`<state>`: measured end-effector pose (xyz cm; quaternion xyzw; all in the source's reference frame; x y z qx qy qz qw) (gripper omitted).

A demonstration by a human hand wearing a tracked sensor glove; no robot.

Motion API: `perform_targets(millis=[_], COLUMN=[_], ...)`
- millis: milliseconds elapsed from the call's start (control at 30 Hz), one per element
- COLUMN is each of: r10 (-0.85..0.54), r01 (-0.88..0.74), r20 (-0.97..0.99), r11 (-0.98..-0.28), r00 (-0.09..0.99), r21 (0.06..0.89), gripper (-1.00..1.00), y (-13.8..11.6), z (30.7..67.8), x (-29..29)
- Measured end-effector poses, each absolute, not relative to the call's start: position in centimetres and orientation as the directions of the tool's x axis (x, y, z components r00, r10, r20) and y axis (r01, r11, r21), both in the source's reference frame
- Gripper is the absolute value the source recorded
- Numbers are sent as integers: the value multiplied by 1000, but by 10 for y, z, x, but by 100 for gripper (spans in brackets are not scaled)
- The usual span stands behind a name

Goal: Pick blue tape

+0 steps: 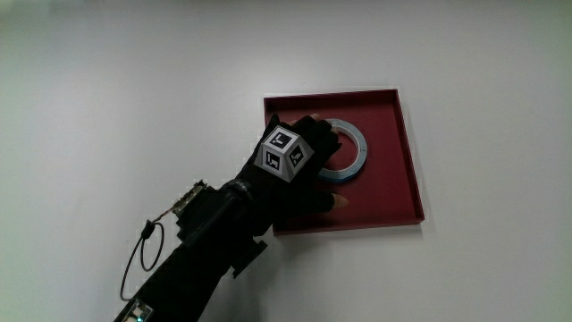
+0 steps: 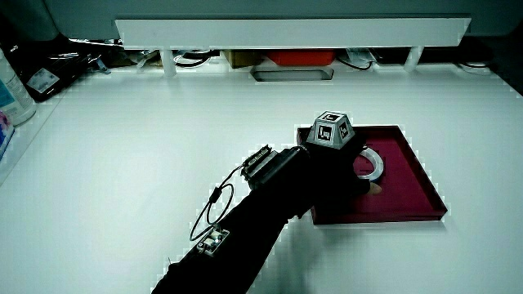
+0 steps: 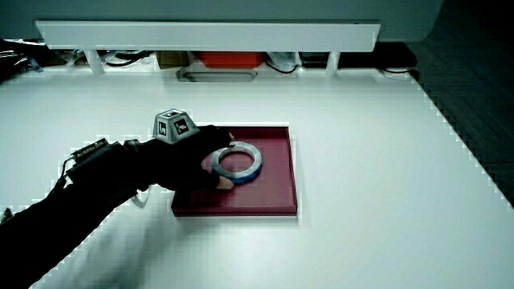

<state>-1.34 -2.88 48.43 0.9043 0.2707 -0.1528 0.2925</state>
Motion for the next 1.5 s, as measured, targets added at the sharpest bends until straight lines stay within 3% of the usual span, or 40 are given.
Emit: perform_targets(millis=[533, 1367, 1500], r10=[372, 498, 502], r01=[540, 622, 626], r20=[-399, -401, -403], r11=[-671, -725, -726], r00=[838, 769, 765], r21=[509, 294, 285], gripper=[0, 100, 100], y=[-27, -15, -13], z=[529, 509, 506], x=[-8, 0, 0])
